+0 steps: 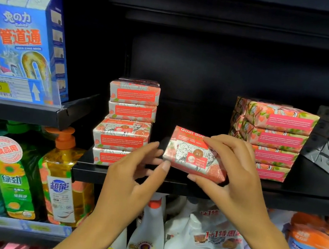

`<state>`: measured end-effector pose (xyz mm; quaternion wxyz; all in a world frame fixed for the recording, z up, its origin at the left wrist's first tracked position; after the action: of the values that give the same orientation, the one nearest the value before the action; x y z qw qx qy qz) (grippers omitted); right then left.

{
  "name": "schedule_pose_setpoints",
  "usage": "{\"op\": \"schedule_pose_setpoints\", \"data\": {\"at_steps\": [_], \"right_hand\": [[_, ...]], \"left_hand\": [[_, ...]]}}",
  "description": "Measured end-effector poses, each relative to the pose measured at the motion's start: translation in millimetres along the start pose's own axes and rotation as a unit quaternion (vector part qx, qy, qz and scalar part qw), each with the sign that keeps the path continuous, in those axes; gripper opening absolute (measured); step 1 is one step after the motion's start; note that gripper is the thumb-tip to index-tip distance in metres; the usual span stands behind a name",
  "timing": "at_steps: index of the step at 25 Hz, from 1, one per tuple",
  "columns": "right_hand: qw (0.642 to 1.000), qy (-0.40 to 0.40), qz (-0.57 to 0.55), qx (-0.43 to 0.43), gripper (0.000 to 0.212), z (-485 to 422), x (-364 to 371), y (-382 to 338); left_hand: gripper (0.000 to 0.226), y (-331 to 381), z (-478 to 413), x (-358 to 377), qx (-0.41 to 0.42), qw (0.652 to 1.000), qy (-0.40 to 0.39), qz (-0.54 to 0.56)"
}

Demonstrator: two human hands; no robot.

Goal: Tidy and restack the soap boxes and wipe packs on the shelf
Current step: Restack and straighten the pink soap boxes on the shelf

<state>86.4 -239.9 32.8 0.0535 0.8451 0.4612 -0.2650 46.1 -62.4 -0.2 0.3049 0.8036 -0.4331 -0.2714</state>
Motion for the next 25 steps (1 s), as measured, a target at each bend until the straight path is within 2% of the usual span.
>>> {"op": "schedule_pose_setpoints", "data": {"at_steps": [2, 5, 7, 9, 12, 15, 19, 22, 25], "right_hand": [[0.998, 0.011, 0.016, -0.055, 0.059, 1.6, -2.7, -11.6], [0.996, 0.004, 0.035, -0.078, 0.057, 3.3, -0.9, -19.5], [0.998, -0.021, 0.012, -0.05, 0.065, 3.3, 1.1, -16.0], [0.995, -0.079, -0.061, 0.012, 0.081, 4.1, 4.1, -9.1], [0.962, -0.144, -0.206, 0.111, 0.089, 7.5, 6.5, -2.7], [0.957, -0.111, -0.223, 0.145, 0.07, 6.4, -0.3, 0.5], [0.979, -0.04, -0.185, 0.075, 0.042, 4.9, -12.2, -12.8], [0.989, 0.025, -0.145, 0.006, 0.035, 7.8, -20.8, -22.7], [0.991, 0.057, -0.115, -0.05, 0.039, 10.7, -21.8, -28.9]], "left_hand": [[0.049, 0.7, -5.9, 8.2, -0.046, 0.994, -0.059, 0.085], [0.039, 0.5, -14.1, 12.7, -0.082, 0.978, -0.105, 0.162], [0.041, -3.0, -14.7, 10.3, -0.094, 0.974, -0.103, 0.178], [0.047, -4.0, -12.1, 7.4, -0.085, 0.975, -0.091, 0.184], [0.051, -5.2, -7.8, 5.0, -0.07, 0.976, -0.064, 0.195], [0.056, -1.2, -5.3, 3.0, -0.04, 0.979, -0.054, 0.191], [0.053, 11.6, -3.1, 2.1, -0.002, 0.974, -0.087, 0.209], [0.062, 15.2, -4.3, 2.5, -0.023, 0.973, -0.115, 0.2], [0.062, 13.0, -5.4, 4.1, -0.052, 0.972, -0.141, 0.179]]}}
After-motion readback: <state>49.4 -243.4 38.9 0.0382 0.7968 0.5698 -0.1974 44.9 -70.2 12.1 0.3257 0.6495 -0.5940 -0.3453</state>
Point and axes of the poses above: each hand's wrist, its own z-axis away from the middle knuckle, its own x-axis out of the palm, y = z × x, the point moved 6 cm from there along -z, towards the middle knuckle, and after that the axes turned 1 degree about y, right-handed, at the moved point
